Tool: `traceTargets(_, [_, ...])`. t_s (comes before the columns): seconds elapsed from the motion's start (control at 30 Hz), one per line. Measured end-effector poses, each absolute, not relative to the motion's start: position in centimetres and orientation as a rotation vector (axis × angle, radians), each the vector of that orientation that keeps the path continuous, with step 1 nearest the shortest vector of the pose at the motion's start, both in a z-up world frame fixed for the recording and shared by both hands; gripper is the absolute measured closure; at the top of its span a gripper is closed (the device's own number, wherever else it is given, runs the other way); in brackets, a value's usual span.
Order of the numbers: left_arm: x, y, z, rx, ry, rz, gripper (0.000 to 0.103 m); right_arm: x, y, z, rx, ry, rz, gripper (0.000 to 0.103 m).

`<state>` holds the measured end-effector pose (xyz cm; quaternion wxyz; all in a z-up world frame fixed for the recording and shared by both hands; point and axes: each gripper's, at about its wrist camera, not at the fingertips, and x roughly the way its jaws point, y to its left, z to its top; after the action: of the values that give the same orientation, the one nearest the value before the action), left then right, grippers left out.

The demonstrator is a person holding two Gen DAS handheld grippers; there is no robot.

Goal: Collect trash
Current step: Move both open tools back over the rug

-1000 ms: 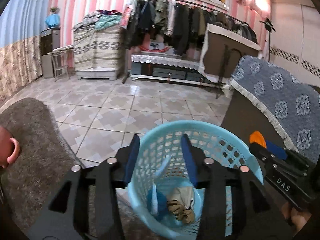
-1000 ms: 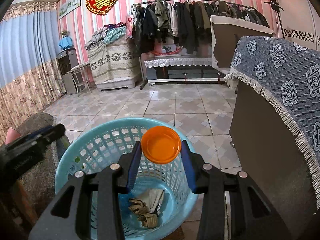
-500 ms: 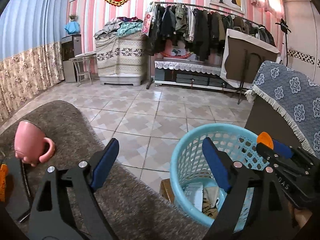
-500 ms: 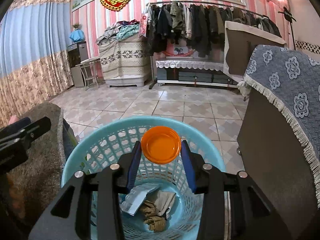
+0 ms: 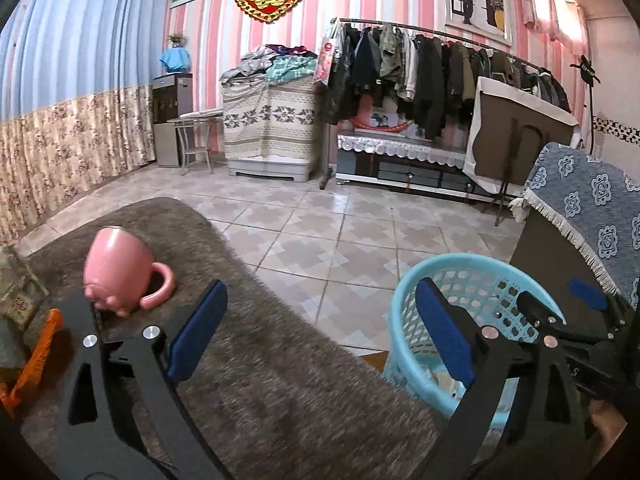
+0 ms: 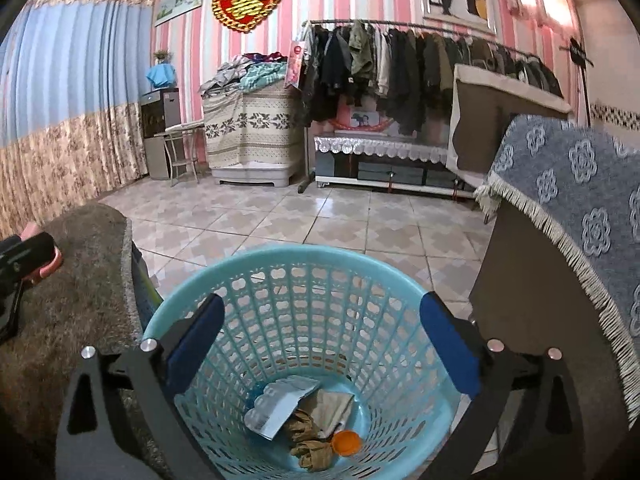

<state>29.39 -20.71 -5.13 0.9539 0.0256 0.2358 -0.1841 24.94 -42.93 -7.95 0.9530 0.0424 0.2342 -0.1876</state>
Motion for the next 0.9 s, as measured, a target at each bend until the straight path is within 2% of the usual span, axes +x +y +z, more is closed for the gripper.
traceTargets(0.3, [26.8, -15.5, -4.2, 0.042, 0.459, -0.304, 0.006, 24.0, -40.2, -6.6, 0.043, 0.463, -0.33, 0.006])
traceTargets(0.6, [23.4, -8.7, -2.9, 0.042, 0.434, -0.208, 0.006, 23.5, -35.5, -4.9, 0.013, 0.451, -0.218, 0.005])
traceTargets(0.9, [21.2, -1.3, -4.6, 0.018, 0.487, -0.08, 0.006, 23.7, -29.9, -4.9, 0.004, 0.454, -0.086, 0.005])
